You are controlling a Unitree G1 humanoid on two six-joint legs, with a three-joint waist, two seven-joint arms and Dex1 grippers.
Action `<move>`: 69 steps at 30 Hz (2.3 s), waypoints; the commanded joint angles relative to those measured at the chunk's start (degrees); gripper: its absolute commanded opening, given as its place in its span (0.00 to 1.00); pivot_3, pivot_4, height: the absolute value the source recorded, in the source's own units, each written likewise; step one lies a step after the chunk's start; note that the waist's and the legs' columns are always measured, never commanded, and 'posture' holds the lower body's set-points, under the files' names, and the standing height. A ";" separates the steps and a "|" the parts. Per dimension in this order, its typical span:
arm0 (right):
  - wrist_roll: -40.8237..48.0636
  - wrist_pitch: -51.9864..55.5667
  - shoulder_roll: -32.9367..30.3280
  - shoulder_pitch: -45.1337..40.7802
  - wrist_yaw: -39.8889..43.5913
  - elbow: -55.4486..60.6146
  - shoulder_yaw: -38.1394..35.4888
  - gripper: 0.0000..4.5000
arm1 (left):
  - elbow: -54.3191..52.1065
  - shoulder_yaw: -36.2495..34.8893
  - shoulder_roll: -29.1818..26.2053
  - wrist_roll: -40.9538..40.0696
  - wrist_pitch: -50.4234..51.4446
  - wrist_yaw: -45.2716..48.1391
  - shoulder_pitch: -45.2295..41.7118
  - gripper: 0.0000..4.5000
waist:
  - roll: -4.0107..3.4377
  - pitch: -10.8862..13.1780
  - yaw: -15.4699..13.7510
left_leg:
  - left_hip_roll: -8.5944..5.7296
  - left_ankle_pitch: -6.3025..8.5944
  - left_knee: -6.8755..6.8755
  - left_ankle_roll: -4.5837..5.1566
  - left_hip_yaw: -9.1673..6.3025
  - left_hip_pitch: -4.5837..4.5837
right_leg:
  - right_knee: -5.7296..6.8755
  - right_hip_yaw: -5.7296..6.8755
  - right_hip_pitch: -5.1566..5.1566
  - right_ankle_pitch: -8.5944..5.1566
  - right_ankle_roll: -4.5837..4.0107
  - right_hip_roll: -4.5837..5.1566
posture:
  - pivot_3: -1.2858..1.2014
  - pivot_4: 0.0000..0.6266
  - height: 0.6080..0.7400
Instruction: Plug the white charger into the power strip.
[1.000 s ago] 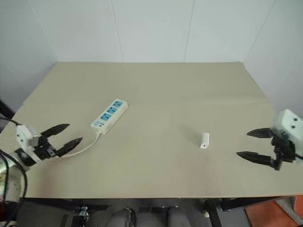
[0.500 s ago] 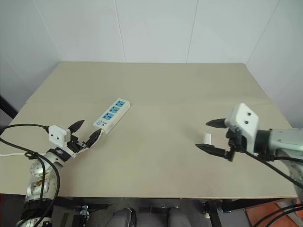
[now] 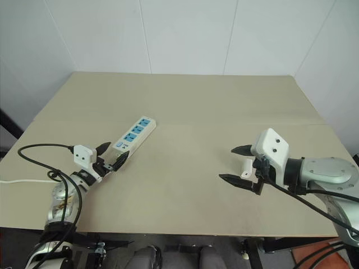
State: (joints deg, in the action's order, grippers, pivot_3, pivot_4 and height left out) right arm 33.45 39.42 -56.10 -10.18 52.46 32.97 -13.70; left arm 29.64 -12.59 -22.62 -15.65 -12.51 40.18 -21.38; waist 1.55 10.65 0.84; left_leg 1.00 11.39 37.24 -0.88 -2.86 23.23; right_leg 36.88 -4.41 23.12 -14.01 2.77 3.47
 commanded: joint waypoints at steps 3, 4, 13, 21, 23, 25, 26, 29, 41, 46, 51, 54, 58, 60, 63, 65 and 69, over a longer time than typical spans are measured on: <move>0.77 0.46 -0.36 0.69 -0.97 2.14 -1.20 1.00 | 5.58 0.88 0.25 0.97 -4.06 1.35 -2.91 0.99 | 0.01 -0.01 -0.02 | 0.00 0.00 0.00 0.00 0.00 -0.03 | 0.01 0.00 -0.01 -0.01 0.02 0.00 | 0.52 0.24 1.00; 0.79 0.48 -0.41 0.81 -1.04 2.23 -1.28 1.00 | 6.44 1.03 0.28 1.17 -4.49 1.40 -3.29 0.99 | 0.01 -0.01 -0.02 | 0.00 0.00 0.00 0.00 0.00 -0.04 | 0.02 0.01 -0.03 -0.02 0.03 0.00 | 0.52 0.24 1.00; 0.52 0.59 -1.17 1.78 -1.44 2.79 -1.61 1.00 | 12.34 1.63 1.26 1.02 -6.18 2.17 -6.84 0.99 | 0.02 -0.07 -0.11 | -0.02 0.00 0.01 0.00 -0.01 -0.04 | 0.01 0.01 -0.05 -0.02 0.07 0.01 | 0.52 0.24 1.00; 0.03 0.41 -1.39 2.08 -2.10 2.89 -0.89 1.00 | 12.48 2.01 1.06 1.09 -3.18 2.35 -6.53 0.99 | -0.02 -0.16 -0.13 | -0.02 0.00 0.02 0.00 -0.02 -0.06 | 0.01 0.01 -0.08 -0.05 0.13 0.01 | 0.52 0.24 1.00; 0.00 0.37 -1.42 2.11 -2.17 2.94 -0.82 1.00 | 12.13 2.20 0.90 1.29 -2.74 2.51 -6.07 0.99 | -0.02 -0.21 -0.10 | -0.03 0.00 0.02 0.00 -0.02 -0.08 | 0.01 0.01 -0.09 -0.05 0.14 0.01 | 0.52 0.24 1.00; -0.03 0.36 -1.40 2.05 -2.27 2.94 -0.76 1.00 | 11.21 1.84 1.15 0.60 -2.09 2.72 -5.35 0.99 | -0.02 -0.28 -0.08 | -0.02 0.00 0.02 0.00 -0.02 -0.09 | 0.01 0.01 -0.09 -0.05 0.14 0.01 | 0.52 0.24 1.00; -0.08 0.40 -1.39 1.94 -2.33 2.90 -0.67 1.00 | 10.89 1.88 1.10 0.63 -1.92 2.77 -5.11 0.99 | -0.02 -0.29 -0.07 | -0.02 0.00 0.02 0.00 -0.01 -0.09 | 0.01 0.01 -0.09 -0.06 0.14 0.01 | 0.52 0.24 1.00; -0.11 0.43 -1.24 1.71 -2.44 2.78 -0.33 1.00 | 10.94 2.49 0.72 1.84 -2.05 2.01 -4.77 0.99 | -0.02 -0.33 -0.07 | -0.02 0.00 0.02 0.00 -0.01 -0.08 | 0.00 0.01 -0.09 -0.06 0.14 0.01 | 0.52 0.24 1.00; -0.47 0.40 -1.42 2.01 -3.00 2.93 0.18 1.00 | 11.26 3.42 0.16 3.60 1.58 -0.67 -5.12 0.95 | -0.17 -0.86 -0.01 | -0.02 0.00 0.01 0.00 -0.01 -0.14 | 0.00 0.00 -0.13 -0.07 0.16 0.01 | 0.52 0.24 1.00; -0.89 0.31 -1.40 1.90 -3.03 2.77 0.44 1.00 | 10.60 3.45 0.42 3.31 2.87 -1.08 -4.95 0.72 | -0.24 -0.97 0.05 | -0.01 0.00 -0.03 0.00 0.00 -0.44 | -0.09 0.01 -0.46 -0.09 0.19 0.00 | 0.52 0.24 1.00; -1.20 0.18 -1.27 1.49 -3.19 2.56 0.93 1.00 | 8.41 4.09 0.44 3.54 2.91 -0.66 -3.96 0.72 | -0.24 -0.98 0.07 | -0.01 0.01 -0.03 -0.01 0.00 -0.48 | -0.15 0.01 -0.55 -0.10 0.19 0.01 | 0.52 0.24 1.00; -1.18 0.14 -1.31 1.41 -3.15 2.52 0.93 1.00 | 6.31 4.77 0.29 3.14 2.56 1.37 -3.71 0.72 | -0.23 -0.97 0.02 | -0.01 0.01 -0.06 -0.01 -0.01 -0.47 | -0.19 0.01 -0.54 -0.10 0.19 0.01 | 0.52 0.24 1.00; -1.09 0.18 -1.92 1.20 -2.73 2.47 0.47 1.00 | 3.40 6.49 -0.50 0.94 3.07 9.44 -3.81 0.72 | -0.22 -0.97 -0.11 | -0.01 0.01 -0.06 -0.01 -0.02 -0.41 | -0.20 0.04 -0.51 -0.10 0.19 0.02 | 0.52 0.24 1.00; -1.13 -0.27 -2.79 1.09 -1.80 2.27 0.02 1.00 | 2.45 7.87 -1.47 0.45 3.40 14.64 -4.01 0.72 | -0.22 -0.97 -0.22 | -0.01 0.01 -0.06 -0.01 -0.03 -0.36 | -0.23 0.09 -0.48 -0.10 0.19 0.03 | 0.52 0.24 1.00; -1.63 -3.41 -5.35 0.87 2.06 0.67 -1.47 1.00 | 2.39 10.38 -3.04 0.12 3.91 22.22 -5.40 0.72 | -0.21 -0.96 -0.18 | -0.01 0.01 -0.05 -0.01 -0.04 -0.27 | -0.29 0.12 -0.44 -0.10 0.18 0.04 | 0.52 0.24 1.00; -3.88 -9.35 -7.71 0.77 7.05 -1.98 -1.39 1.00 | 3.15 11.83 -3.44 -0.27 4.57 26.51 -6.94 0.72 | -0.21 -0.96 -0.20 | -0.01 0.01 -0.05 -0.01 -0.05 -0.18 | -0.30 0.14 -0.34 -0.10 0.17 0.04 | 0.52 0.24 1.00; -19.22 -31.36 -15.03 -2.01 15.65 -13.40 6.97 1.00 | 5.69 14.85 -3.46 -0.14 5.18 35.13 -10.34 0.72 | -0.21 -0.96 -0.06 | -0.02 0.00 -0.02 -0.01 -0.04 0.02 | -0.30 0.16 -0.14 -0.09 0.18 0.05 | 0.52 0.24 1.00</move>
State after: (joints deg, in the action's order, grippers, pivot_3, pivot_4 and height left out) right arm 20.07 16.96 -69.71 -10.84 65.31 23.04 -8.54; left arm 35.05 0.44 -25.87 -15.86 -7.43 71.34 -30.41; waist 1.34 9.69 0.78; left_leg 0.98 11.39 37.22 -0.89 -2.84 23.25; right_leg 36.58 -4.27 23.03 -14.10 2.96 3.52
